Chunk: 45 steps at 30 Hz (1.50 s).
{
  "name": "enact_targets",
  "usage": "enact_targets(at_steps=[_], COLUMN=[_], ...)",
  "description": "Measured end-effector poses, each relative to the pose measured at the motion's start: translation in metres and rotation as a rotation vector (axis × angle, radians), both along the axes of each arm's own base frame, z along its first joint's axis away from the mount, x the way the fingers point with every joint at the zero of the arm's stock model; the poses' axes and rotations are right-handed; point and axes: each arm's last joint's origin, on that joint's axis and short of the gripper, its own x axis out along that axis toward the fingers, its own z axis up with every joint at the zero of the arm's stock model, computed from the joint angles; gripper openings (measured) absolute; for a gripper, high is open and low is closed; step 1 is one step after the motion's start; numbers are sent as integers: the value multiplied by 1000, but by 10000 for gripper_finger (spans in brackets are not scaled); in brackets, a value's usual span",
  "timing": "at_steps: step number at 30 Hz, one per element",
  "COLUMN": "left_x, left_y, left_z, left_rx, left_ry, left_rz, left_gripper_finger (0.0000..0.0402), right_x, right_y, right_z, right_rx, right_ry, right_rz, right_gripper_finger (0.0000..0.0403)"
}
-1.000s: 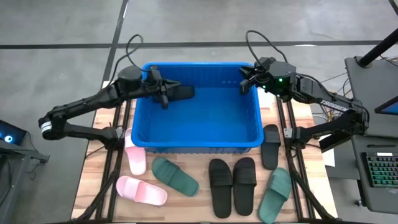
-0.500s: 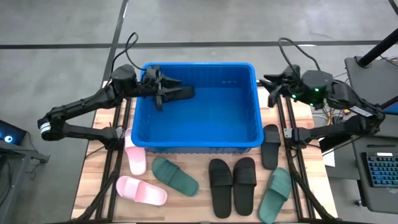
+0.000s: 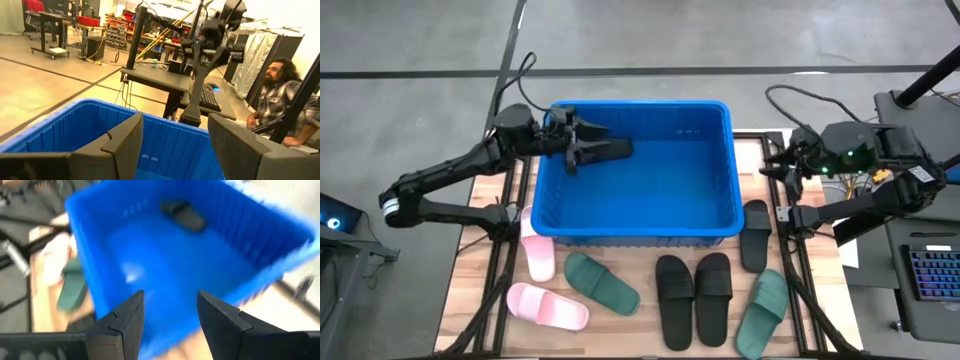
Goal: Pick and place slides into bin
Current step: Put the black slide into the blue container
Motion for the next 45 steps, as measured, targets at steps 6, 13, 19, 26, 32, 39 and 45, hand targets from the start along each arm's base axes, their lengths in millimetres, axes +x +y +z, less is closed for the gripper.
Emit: enact_targets(at_steps=[6, 13, 19, 26, 32, 39, 45], left_x=[-10, -20, -27, -28, -27, -27, -26], left_y=[-5, -9, -11, -10, -8, -6, -5], left_z=[7, 13, 17, 15, 13, 12, 10], left_rx=[15, 28, 32, 23, 13, 7, 5], left_ry=[-33, -67, -87, -77, -64, -63, -59], left_rz=[4, 28, 69, 119, 152, 213, 242], left_gripper_finger=[209, 209, 209, 209, 209, 209, 209], right_x=[-14, -12, -12, 0, 1, -11, -13], right_y=[4, 6, 7, 9, 10, 13, 13], right_z=[-19, -30, -42, -75, -102, -129, -161], right_rx=[157, 148, 120, 122, 101, 173, 251], right_ry=[246, 288, 333, 477, 566, 599, 707], right_rz=[45, 128, 225, 352, 477, 560, 500], right_gripper_finger=[158, 149, 150, 150, 150, 179, 222])
